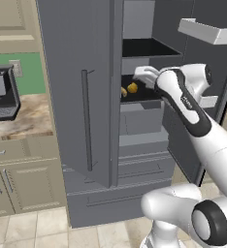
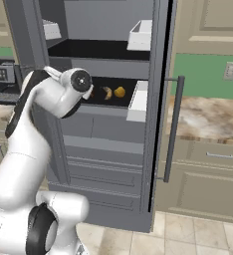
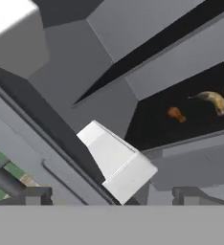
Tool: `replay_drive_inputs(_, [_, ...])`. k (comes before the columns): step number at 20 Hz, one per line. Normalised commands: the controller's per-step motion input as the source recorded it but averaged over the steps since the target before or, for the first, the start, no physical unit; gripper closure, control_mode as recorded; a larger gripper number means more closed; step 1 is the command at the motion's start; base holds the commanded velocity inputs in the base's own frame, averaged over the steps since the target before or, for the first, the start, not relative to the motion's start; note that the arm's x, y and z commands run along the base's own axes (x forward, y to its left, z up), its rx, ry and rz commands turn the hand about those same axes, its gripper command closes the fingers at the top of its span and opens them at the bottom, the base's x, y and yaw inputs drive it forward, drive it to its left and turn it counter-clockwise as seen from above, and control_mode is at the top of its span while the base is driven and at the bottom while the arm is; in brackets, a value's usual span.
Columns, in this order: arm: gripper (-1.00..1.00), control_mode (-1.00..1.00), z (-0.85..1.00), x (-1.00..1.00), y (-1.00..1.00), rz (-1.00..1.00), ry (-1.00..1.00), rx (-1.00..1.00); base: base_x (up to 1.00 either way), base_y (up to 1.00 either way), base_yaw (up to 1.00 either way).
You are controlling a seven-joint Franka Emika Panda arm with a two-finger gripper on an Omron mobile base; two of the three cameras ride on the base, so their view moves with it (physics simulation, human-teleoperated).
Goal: Open the fridge, remove the banana, squash, and chicken drumstick, and place them on any counter.
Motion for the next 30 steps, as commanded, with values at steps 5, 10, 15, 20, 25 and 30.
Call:
replay_drive_inputs(5, [-1.00,-1.00,-0.22,0.74,-0.01,0.14,0.06,0.06,0.00,0.00,0.00])
replay_drive_inputs(10, [-1.00,-1.00,0.05,0.26,0.19,0.18,0.00,0.04,0.00,0.00,0.00])
replay_drive_inputs(15, [-1.00,-1.00,0.00,-0.06,0.59,0.22,-0.07,0.00,0.00,0.00,0.00])
replay_drive_inputs(20, [-1.00,-1.00,0.00,-0.42,0.81,0.21,-0.20,0.00,0.00,0.00,0.00])
replay_drive_inputs(25, [-1.00,-1.00,0.00,-0.57,0.79,0.18,-0.21,-0.01,0.00,0.00,0.00])
replay_drive_inputs(30, [-1.00,-1.00,0.01,-1.00,1.00,0.16,-0.28,-0.10,0.00,0.00,0.00])
